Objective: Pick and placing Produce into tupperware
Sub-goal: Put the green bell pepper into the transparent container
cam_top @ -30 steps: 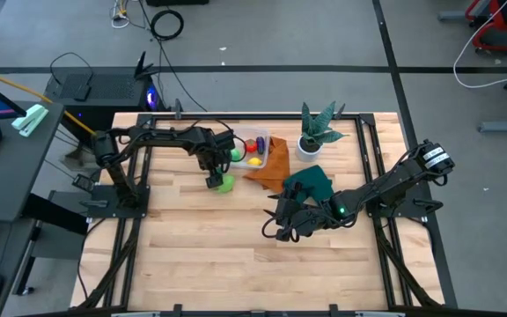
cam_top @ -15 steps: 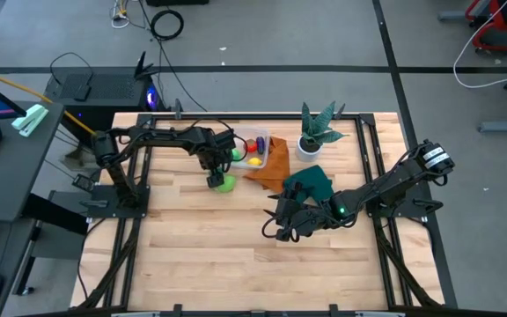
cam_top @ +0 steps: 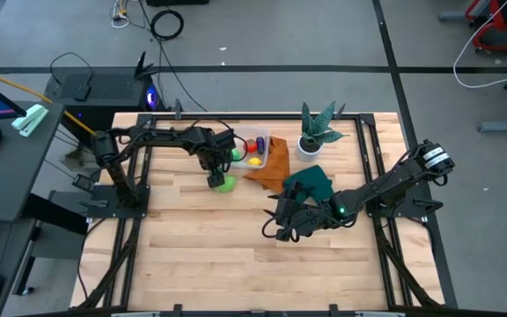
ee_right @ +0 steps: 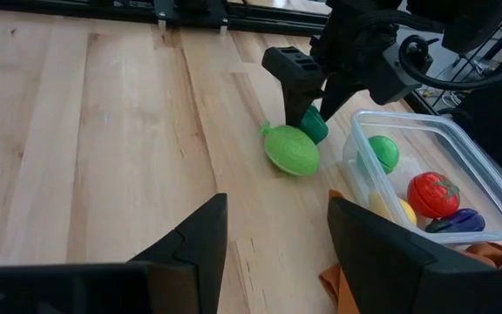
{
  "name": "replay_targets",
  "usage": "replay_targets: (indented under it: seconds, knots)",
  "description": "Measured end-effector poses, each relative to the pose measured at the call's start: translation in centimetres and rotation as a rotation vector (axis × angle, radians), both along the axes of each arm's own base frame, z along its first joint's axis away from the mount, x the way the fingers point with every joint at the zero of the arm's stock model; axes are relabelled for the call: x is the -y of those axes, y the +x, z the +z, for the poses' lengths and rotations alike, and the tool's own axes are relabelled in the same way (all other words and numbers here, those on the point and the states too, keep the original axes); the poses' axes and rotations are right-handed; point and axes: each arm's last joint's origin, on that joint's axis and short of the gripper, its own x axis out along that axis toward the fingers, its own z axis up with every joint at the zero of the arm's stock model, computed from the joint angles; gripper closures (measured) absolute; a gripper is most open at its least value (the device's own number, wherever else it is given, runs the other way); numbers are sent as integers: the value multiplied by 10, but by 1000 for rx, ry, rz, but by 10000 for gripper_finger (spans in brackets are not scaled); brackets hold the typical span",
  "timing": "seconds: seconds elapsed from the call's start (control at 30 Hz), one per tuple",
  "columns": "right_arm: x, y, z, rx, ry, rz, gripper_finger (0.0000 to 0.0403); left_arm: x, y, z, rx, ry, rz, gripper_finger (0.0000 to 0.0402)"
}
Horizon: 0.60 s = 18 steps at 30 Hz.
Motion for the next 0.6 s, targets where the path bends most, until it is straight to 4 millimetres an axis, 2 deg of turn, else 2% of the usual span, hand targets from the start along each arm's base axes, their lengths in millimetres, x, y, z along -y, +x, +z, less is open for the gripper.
replay_targets:
  seconds: [0.37, 0.6]
  knots:
    - [0, 0, 0, 0, 1, 0, 239, 0, 0, 0, 6, -18, 16, 91]
    - [0, 0, 0, 4, 3, -1, 239, 0, 2, -19, -63, -46, 16, 91]
